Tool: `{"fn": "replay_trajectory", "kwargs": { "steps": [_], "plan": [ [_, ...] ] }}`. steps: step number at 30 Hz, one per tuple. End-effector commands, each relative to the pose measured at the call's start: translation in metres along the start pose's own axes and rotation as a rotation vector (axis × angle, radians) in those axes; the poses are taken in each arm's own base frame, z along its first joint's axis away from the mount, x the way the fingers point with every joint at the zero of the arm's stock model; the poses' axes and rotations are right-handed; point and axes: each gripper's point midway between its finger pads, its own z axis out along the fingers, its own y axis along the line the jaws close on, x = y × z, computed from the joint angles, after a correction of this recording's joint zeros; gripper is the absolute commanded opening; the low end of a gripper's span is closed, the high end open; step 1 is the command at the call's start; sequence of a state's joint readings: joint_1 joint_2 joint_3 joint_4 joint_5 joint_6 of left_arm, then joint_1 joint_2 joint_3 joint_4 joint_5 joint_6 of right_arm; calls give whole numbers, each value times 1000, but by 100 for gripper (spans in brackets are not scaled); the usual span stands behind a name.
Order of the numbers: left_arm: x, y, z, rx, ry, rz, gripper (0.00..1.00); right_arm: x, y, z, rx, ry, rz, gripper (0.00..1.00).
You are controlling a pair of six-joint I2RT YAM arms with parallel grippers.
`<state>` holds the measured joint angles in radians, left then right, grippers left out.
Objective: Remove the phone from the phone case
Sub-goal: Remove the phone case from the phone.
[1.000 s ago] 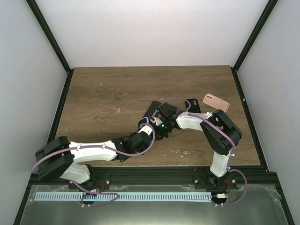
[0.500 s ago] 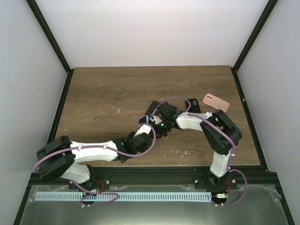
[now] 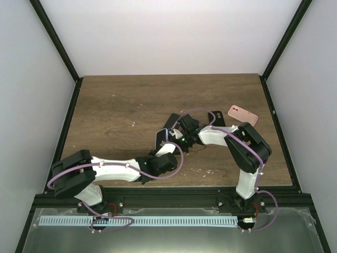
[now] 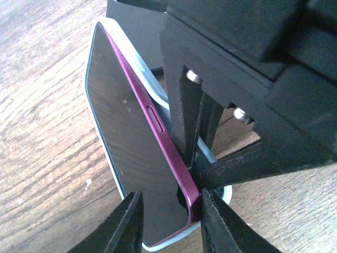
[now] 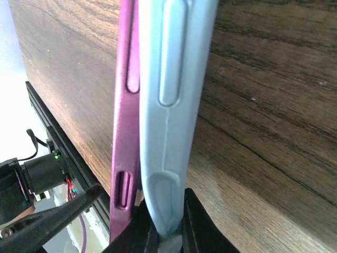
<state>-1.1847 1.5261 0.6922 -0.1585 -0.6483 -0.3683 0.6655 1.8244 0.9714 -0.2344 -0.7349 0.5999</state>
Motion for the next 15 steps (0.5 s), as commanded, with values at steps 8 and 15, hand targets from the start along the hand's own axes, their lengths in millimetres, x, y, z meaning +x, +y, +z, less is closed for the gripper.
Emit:
{"fn": "replay_trajectory", "kwargs": {
  "steps": [8, 15],
  "plan": [
    [30, 41, 2, -166, 67, 63, 9, 27, 33, -3, -136, 121, -16, 1],
    [27, 52, -7, -196, 52, 12, 0, 20, 30, -5, -96, 87, -32, 1]
  ]
}}
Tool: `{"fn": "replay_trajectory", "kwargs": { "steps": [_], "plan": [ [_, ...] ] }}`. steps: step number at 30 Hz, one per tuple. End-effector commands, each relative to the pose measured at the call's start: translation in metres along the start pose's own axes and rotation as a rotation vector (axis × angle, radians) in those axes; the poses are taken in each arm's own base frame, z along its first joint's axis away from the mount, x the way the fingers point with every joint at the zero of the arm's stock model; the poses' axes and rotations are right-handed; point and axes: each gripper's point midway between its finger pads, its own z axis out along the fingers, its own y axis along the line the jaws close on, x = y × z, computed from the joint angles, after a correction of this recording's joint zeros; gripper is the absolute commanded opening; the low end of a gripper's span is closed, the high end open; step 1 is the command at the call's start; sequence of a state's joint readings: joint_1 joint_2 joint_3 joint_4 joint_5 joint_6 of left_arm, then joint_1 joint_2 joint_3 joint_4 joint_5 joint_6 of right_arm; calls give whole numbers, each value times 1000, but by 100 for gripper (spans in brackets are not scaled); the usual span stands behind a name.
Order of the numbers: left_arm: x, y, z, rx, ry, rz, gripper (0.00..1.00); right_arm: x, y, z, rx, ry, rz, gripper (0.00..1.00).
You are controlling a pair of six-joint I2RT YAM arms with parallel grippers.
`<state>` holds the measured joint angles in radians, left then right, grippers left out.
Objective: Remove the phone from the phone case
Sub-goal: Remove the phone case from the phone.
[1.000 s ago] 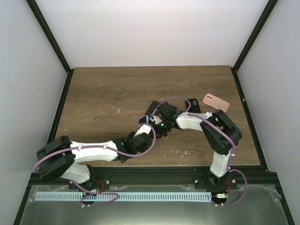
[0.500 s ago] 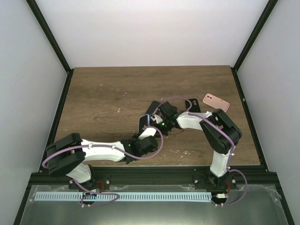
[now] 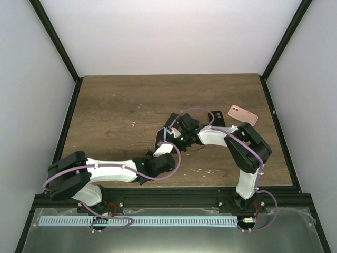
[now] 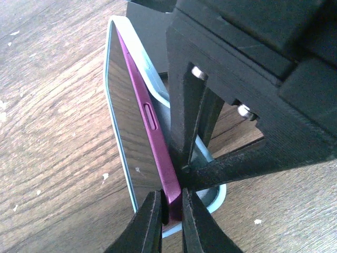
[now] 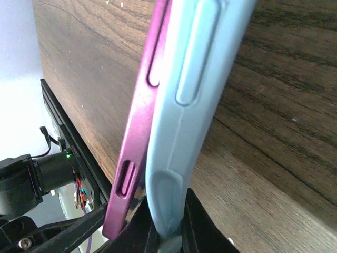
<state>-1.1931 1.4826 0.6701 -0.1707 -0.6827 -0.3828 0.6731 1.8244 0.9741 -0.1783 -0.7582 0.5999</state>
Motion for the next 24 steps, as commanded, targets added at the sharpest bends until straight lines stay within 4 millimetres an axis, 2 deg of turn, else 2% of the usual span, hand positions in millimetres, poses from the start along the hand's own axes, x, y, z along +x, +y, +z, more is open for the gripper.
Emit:
{"fn": "replay_trajectory", "kwargs": {
  "steps": [1, 16, 24],
  "plan": [
    [27, 45, -1, -173, 70, 19, 0, 23, 18, -7, -47, 96, 14, 1],
    [-11, 72, -50, -101, -88, -191, 0, -3, 0, -28, 90, -34, -29, 1],
    [-25, 83, -68, -85, -148, -248, 0, -13, 9, -47, 107, -109, -84, 1]
  ]
}}
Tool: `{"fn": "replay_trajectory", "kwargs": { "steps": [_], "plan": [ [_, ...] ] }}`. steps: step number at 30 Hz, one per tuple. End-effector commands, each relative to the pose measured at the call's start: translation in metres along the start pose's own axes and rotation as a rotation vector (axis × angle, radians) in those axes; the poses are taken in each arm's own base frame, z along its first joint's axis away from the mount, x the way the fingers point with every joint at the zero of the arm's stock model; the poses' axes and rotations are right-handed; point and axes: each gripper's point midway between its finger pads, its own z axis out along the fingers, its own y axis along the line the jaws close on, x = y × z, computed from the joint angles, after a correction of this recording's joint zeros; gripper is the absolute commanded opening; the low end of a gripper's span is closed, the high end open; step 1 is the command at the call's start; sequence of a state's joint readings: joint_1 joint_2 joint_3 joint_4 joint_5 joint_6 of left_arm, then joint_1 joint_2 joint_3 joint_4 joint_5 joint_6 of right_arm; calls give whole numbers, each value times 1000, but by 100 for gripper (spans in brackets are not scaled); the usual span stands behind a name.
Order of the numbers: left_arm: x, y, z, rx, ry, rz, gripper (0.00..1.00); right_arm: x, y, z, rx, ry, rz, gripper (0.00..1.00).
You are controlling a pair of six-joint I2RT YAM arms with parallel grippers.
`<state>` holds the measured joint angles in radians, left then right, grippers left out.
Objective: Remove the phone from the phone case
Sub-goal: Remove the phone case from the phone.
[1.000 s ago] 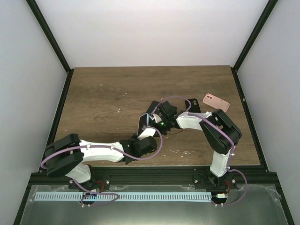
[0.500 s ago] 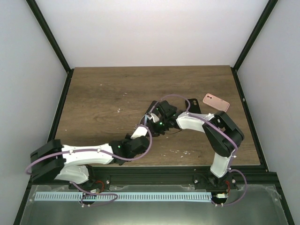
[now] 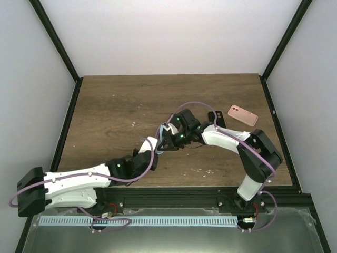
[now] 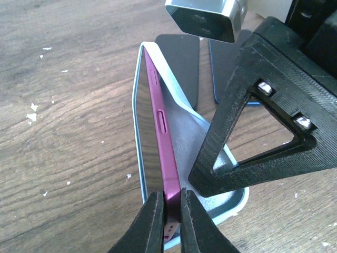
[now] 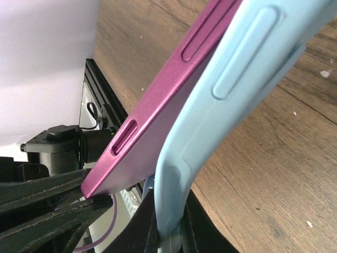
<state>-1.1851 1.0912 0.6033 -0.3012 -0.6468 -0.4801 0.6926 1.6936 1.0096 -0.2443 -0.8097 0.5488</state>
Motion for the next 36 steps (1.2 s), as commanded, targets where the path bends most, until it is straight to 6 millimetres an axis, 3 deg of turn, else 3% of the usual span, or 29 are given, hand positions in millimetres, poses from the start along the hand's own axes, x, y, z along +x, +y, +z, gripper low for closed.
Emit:
{"fn": "replay_trajectory", "kwargs": {
  "steps": [1, 10, 19, 24, 29, 31, 34, 36],
  "plan": [
    [-10, 45, -13, -173, -54, -17, 0, -11, -44, -25, 203, -90, 39, 1],
    [-23, 53, -28, -165, -97, -49, 0, -28, -36, -55, 242, -180, -93, 1],
    [-30, 70, -38, -165, -142, -102, 0, -54, -44, -104, 383, -247, -321, 1],
    [-32, 75, -32, -166, -155, -111, 0, -66, -20, -133, 410, -373, -448, 1],
    [-27, 78, -8, -237, -130, -36, 0, -67, 2, -176, 401, -546, -552, 1],
    [-25, 80, 0, -287, -98, -15, 0, -65, -10, -191, 457, -602, -605, 1],
    [-22, 74, 13, -306, -64, 11, 0, -66, -49, -219, 617, -701, -569, 1],
    [-21, 71, 19, -313, -59, 35, 0, -66, -53, -239, 580, -726, -543, 1]
  ]
}}
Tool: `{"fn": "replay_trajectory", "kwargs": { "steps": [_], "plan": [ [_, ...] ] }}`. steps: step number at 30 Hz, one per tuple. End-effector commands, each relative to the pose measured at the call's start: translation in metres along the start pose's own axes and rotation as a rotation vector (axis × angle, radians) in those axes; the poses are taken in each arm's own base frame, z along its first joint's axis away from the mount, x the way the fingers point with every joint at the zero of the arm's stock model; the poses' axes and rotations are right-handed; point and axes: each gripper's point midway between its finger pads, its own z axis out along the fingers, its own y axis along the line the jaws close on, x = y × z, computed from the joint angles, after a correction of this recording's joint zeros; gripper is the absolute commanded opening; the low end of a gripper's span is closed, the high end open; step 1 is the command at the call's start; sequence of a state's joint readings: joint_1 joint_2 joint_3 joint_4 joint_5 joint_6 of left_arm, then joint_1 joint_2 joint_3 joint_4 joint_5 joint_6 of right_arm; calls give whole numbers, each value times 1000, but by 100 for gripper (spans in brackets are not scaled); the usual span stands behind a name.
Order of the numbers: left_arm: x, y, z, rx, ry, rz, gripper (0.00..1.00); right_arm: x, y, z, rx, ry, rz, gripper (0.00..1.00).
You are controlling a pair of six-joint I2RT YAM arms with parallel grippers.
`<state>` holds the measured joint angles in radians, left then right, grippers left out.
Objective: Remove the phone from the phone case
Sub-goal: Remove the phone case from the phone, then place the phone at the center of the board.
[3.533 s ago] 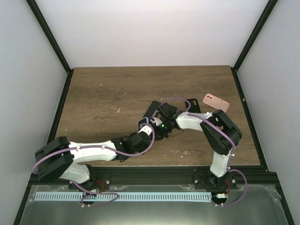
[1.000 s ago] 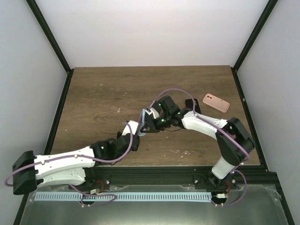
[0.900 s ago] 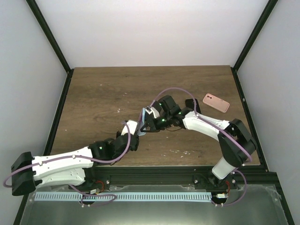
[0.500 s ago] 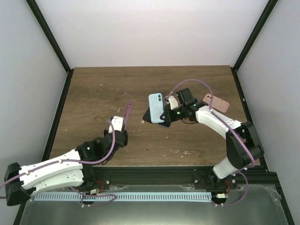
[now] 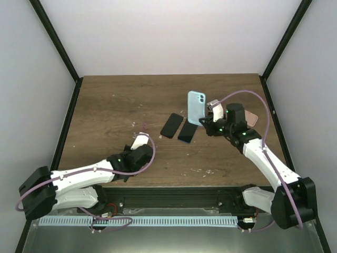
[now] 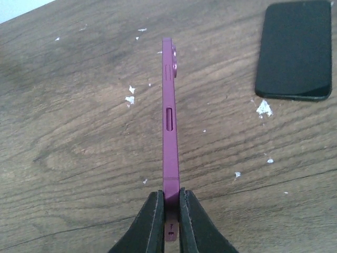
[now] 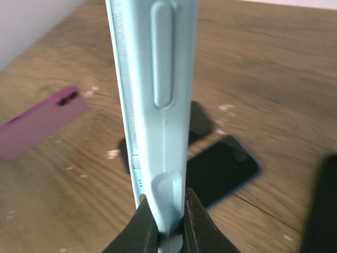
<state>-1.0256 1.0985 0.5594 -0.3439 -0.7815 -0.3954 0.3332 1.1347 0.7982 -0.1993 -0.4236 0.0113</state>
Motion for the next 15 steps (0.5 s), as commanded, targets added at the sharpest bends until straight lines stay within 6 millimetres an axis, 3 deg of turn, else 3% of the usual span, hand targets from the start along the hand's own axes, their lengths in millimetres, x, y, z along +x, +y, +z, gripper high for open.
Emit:
{"fn": "replay_trajectory", "kwargs": {
  "steps": [1, 7, 15],
  "plan": [
    [-29, -4, 4, -41, -80, -16, 0, -14, -44, -18, 76, -88, -7, 1],
    [-29, -12, 20, -95, -79, 89, 0, -13, -44, -19, 67, -102, -13, 1],
    [-15, -33, 62, -107, 31, 176, 0, -4, -44, -12, 42, -84, -3, 1]
  ]
}}
